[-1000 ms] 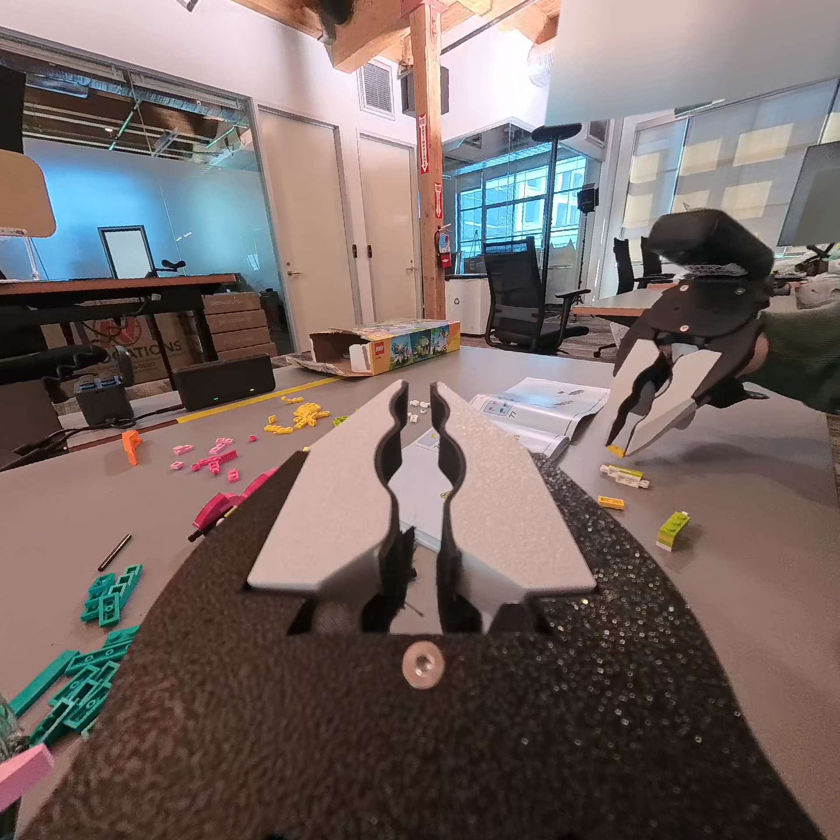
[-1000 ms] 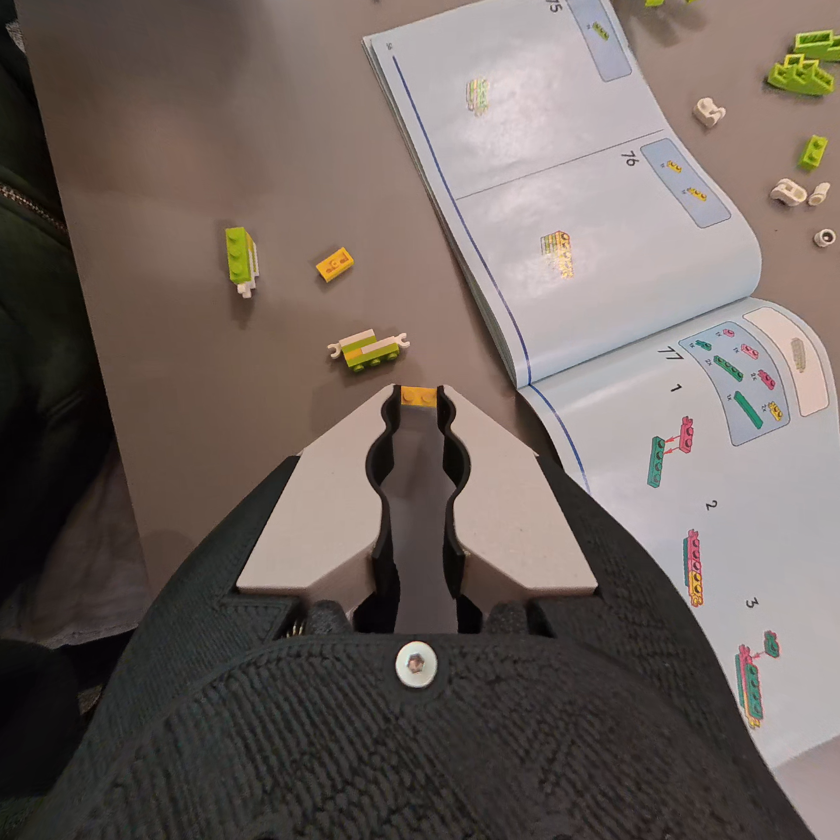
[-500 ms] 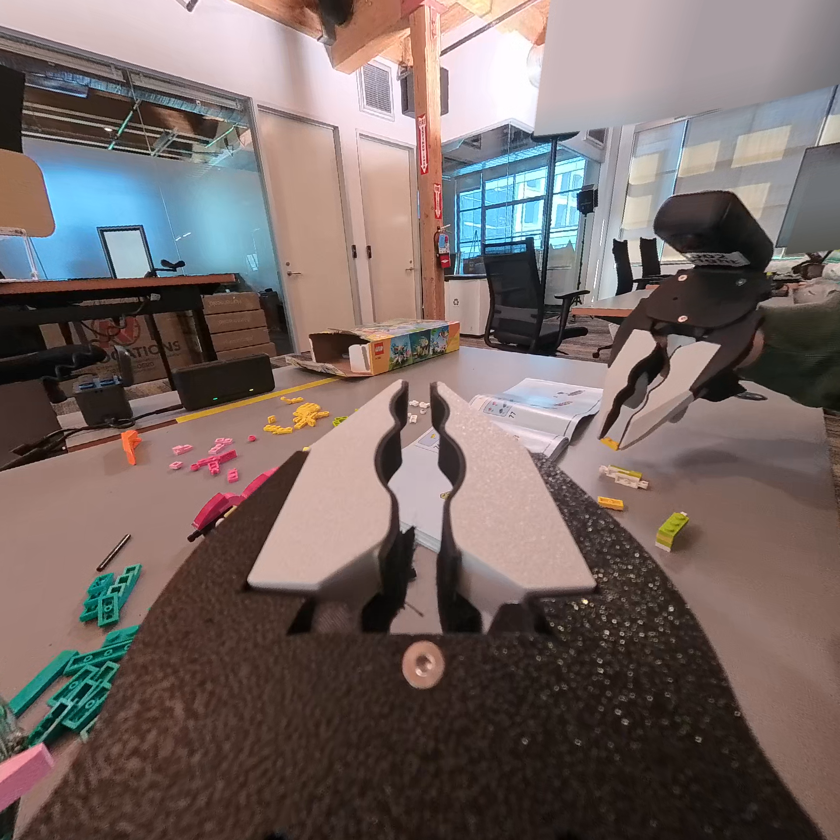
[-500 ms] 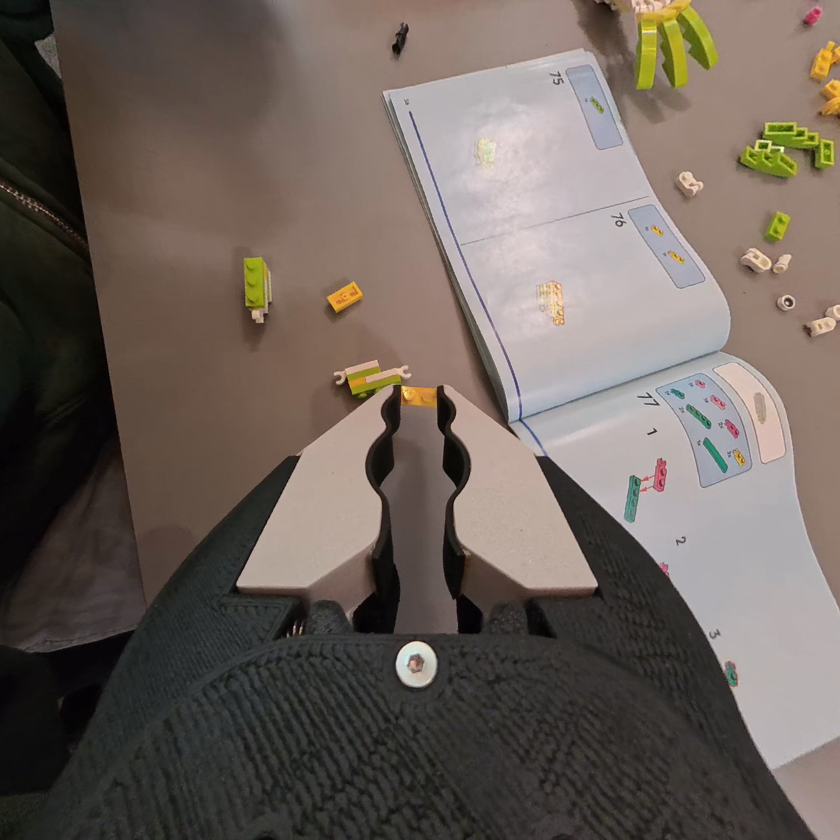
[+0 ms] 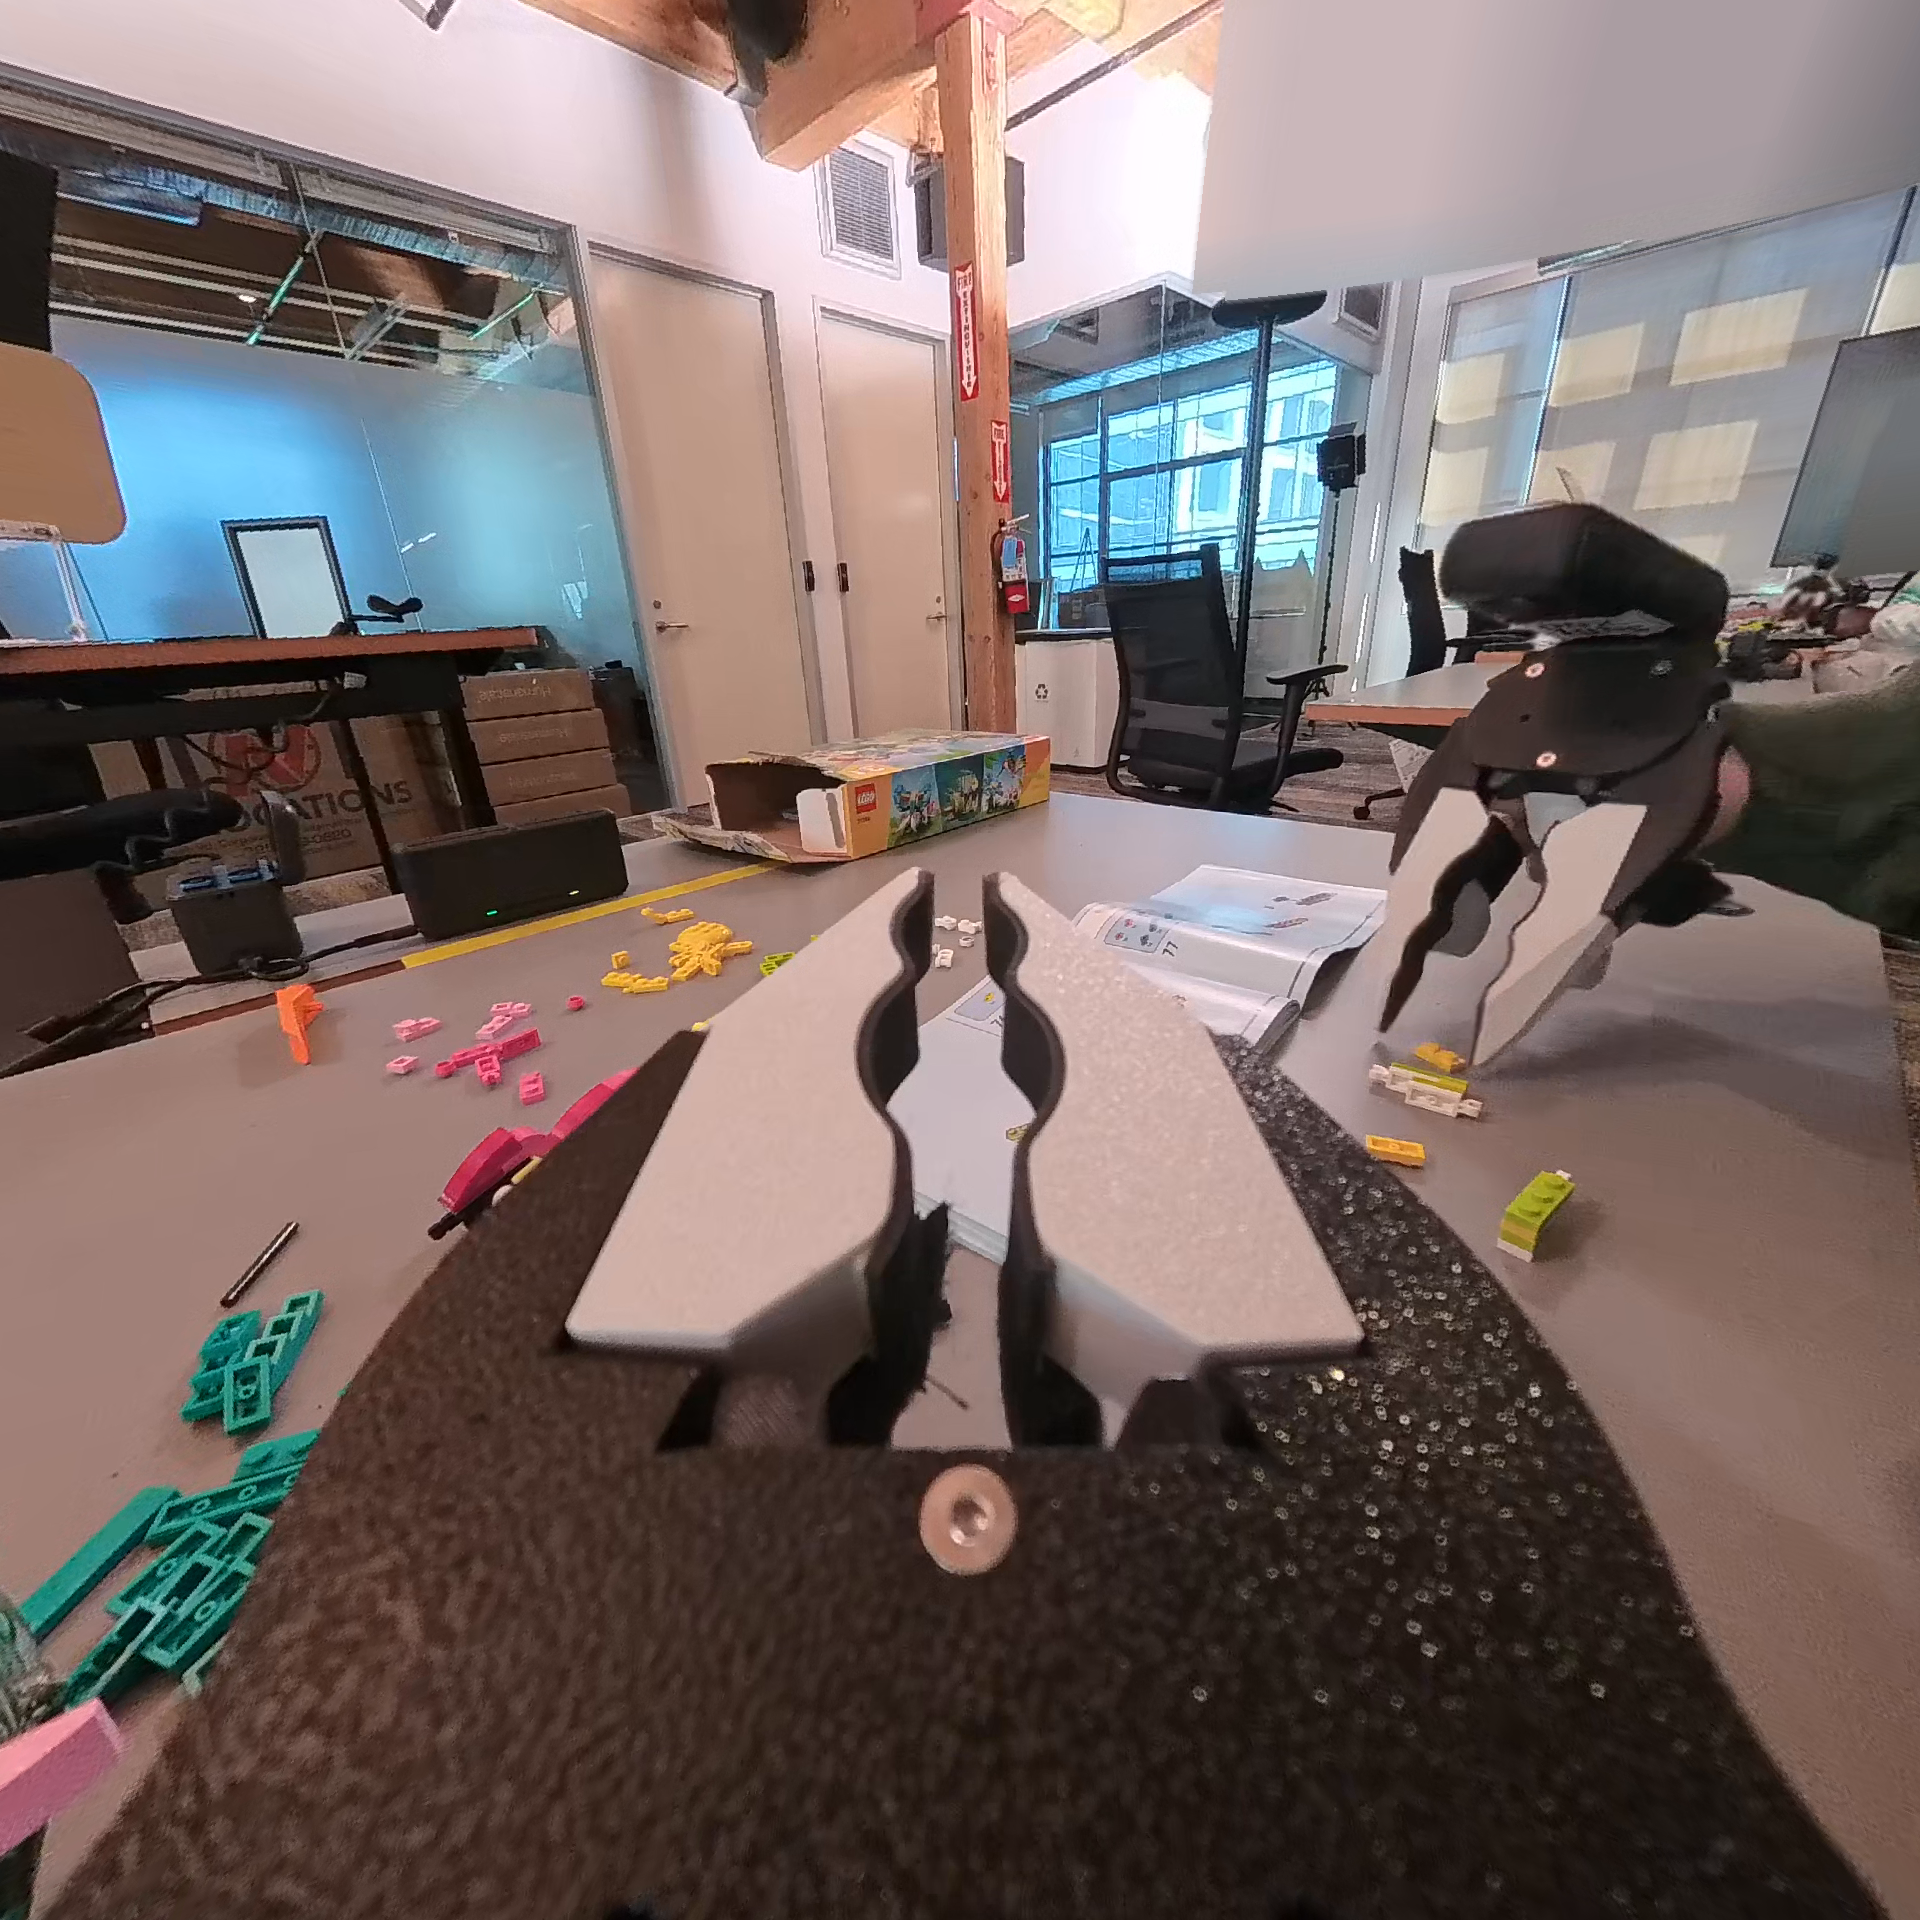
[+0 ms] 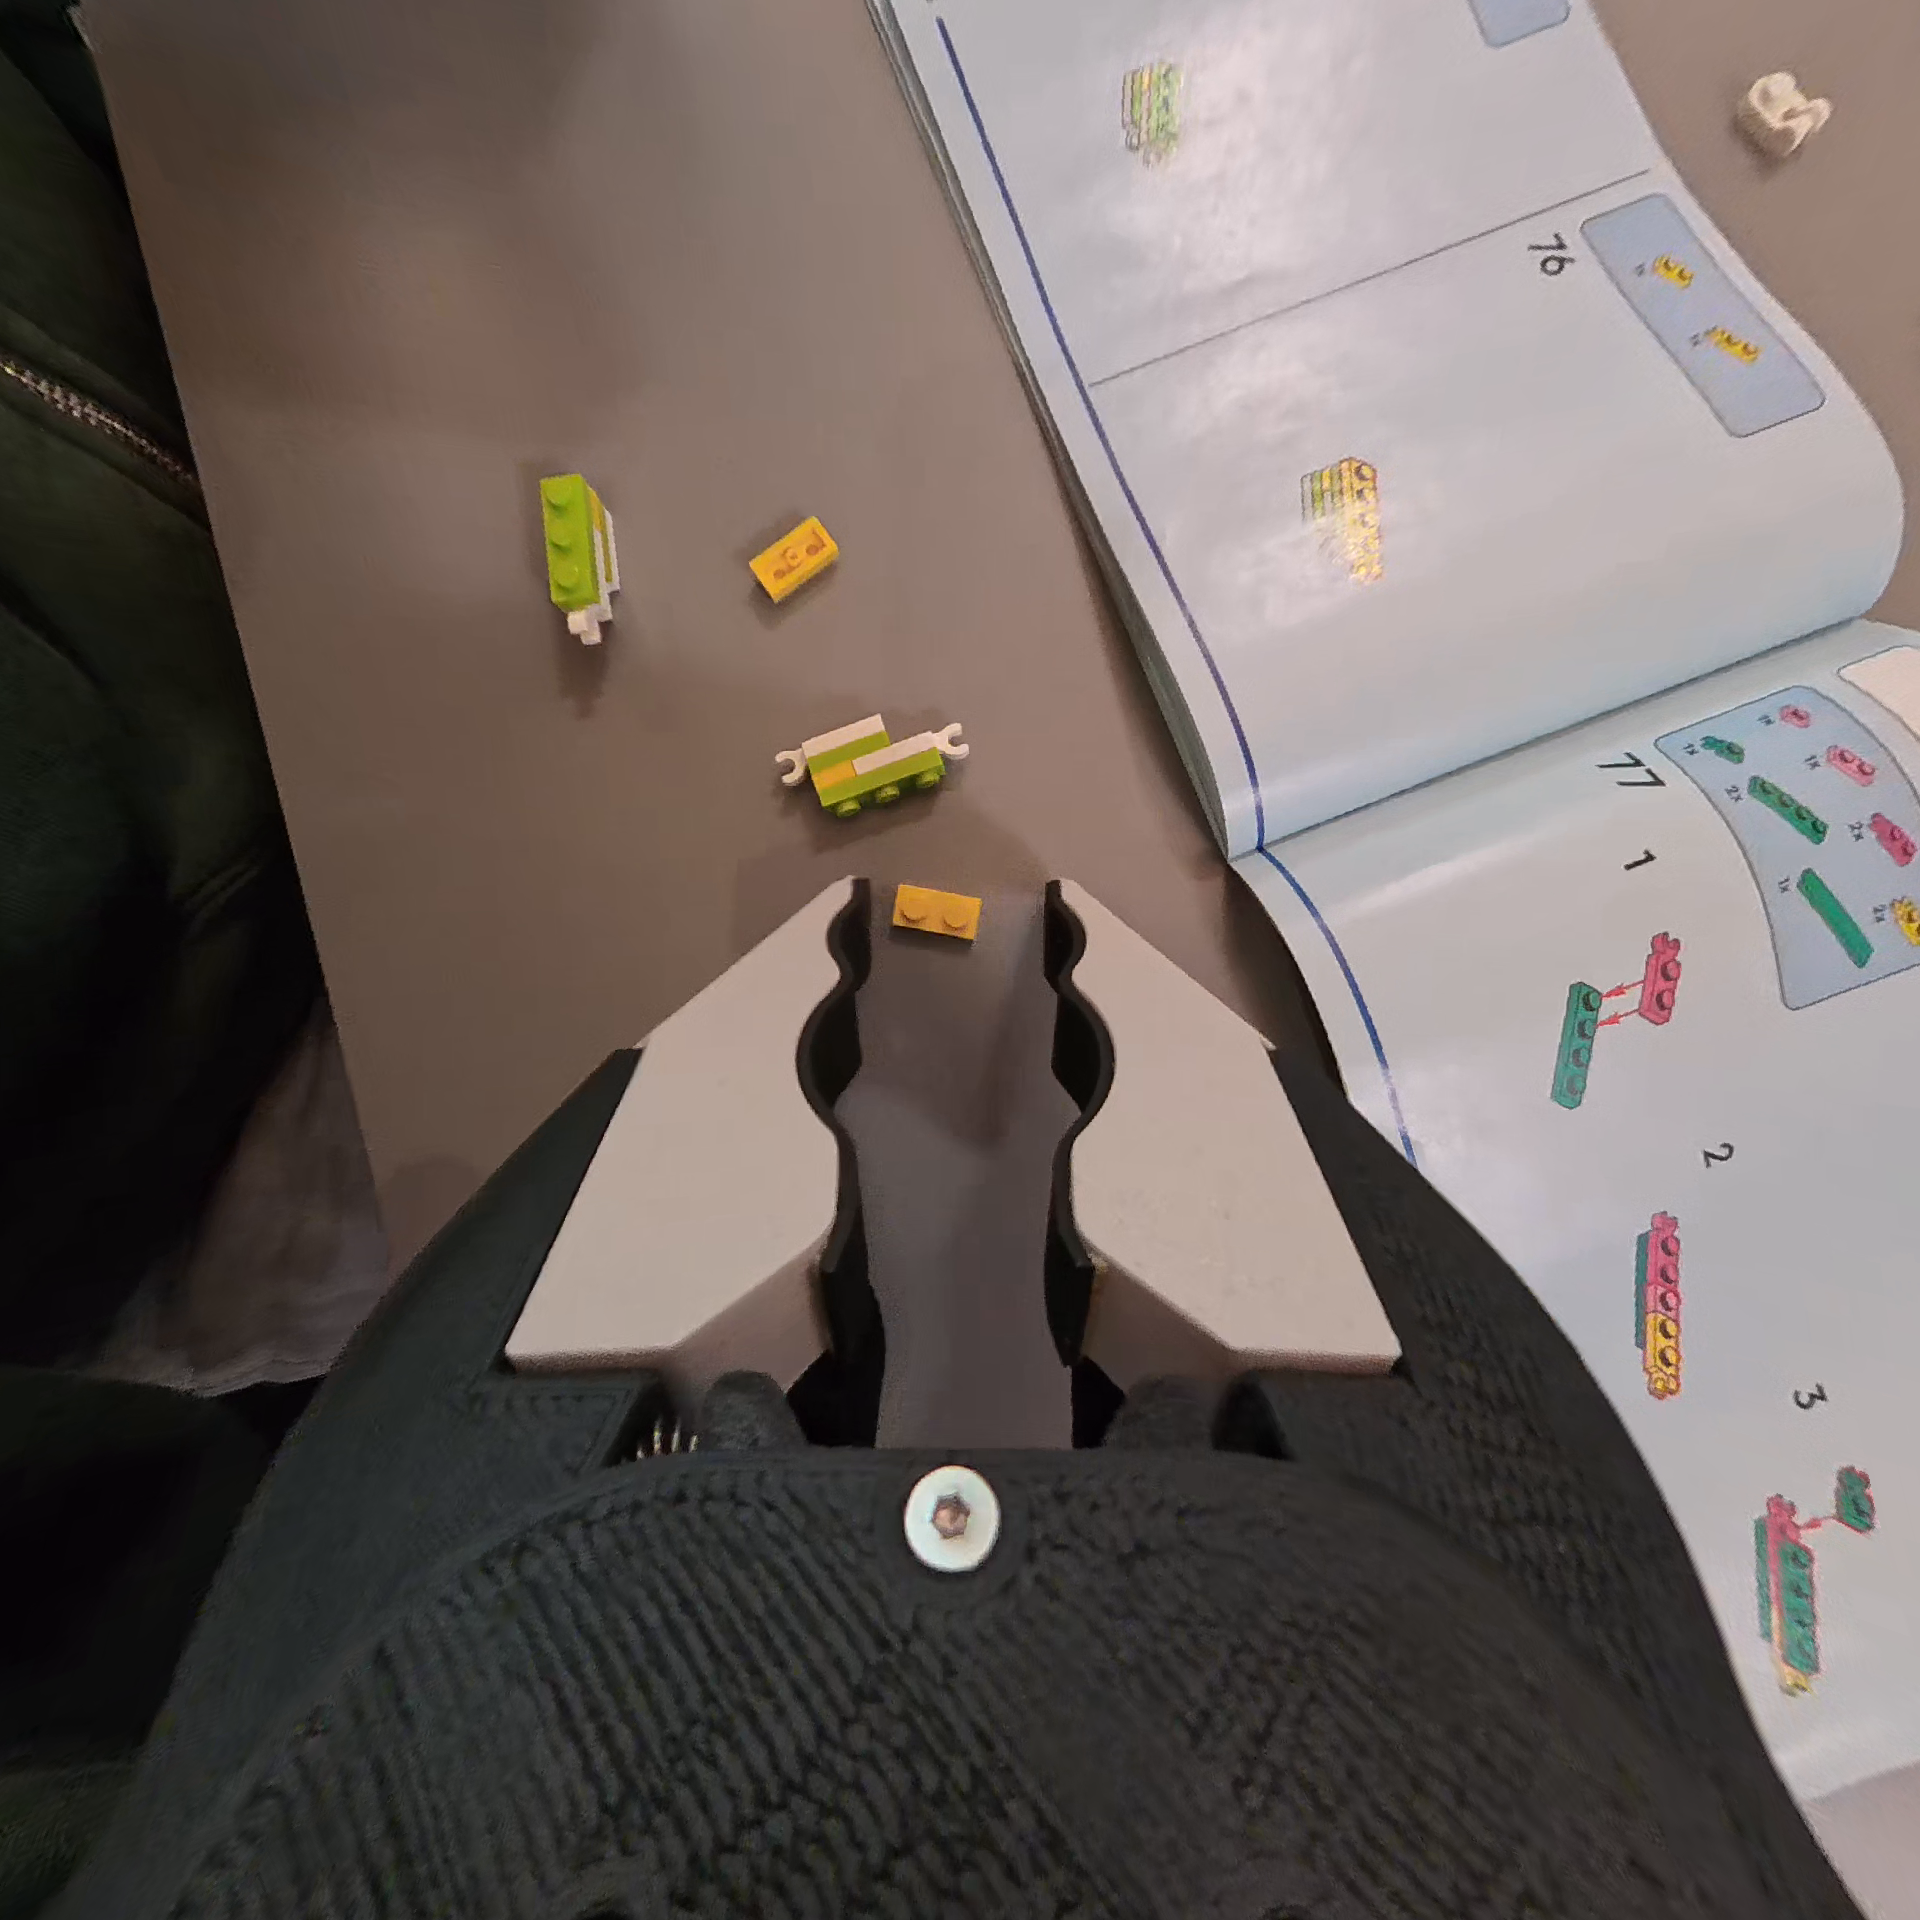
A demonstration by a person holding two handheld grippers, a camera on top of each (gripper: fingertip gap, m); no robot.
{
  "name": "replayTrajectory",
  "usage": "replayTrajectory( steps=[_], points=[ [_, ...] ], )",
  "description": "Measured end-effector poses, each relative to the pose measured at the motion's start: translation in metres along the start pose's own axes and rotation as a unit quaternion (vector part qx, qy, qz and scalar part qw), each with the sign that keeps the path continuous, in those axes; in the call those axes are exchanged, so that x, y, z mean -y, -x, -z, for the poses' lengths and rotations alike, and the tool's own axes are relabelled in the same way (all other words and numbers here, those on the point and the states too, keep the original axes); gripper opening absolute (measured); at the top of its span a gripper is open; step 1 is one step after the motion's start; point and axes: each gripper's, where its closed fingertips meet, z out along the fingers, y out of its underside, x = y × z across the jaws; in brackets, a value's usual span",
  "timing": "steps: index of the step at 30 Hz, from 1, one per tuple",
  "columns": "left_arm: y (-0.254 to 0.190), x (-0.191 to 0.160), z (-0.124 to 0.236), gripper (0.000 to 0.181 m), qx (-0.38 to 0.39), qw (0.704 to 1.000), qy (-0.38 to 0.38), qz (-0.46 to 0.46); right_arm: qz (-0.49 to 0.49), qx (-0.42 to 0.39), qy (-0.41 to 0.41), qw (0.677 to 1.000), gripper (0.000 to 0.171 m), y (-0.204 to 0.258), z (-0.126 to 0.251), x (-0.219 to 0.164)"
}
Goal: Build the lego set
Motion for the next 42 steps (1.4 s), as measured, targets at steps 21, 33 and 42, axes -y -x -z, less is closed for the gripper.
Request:
replayTrajectory(
  steps=[21, 33, 42],
  points=[
    [0.0, -0.001, -0.001, 0.006, -0.005, 1.0, 0.004, 0.002, -0.056, -0.091, -0.085, 0.991, 0.024, -0.227, -0.053, 0.16],
    [0.004, 0.003, 0.001, 0.006, -0.007, 0.999, -0.012, 0.03, -0.025, -0.018, -0.057, 0.998, 0.016, -0.239, -0.099, 0.168],
    [0.005, 0.003, 0.001, 0.006, -0.008, 0.999, -0.012, 0.032, 0.001, -0.027, -0.081, 0.996, 0.016, -0.239, -0.101, 0.19]
  ],
)
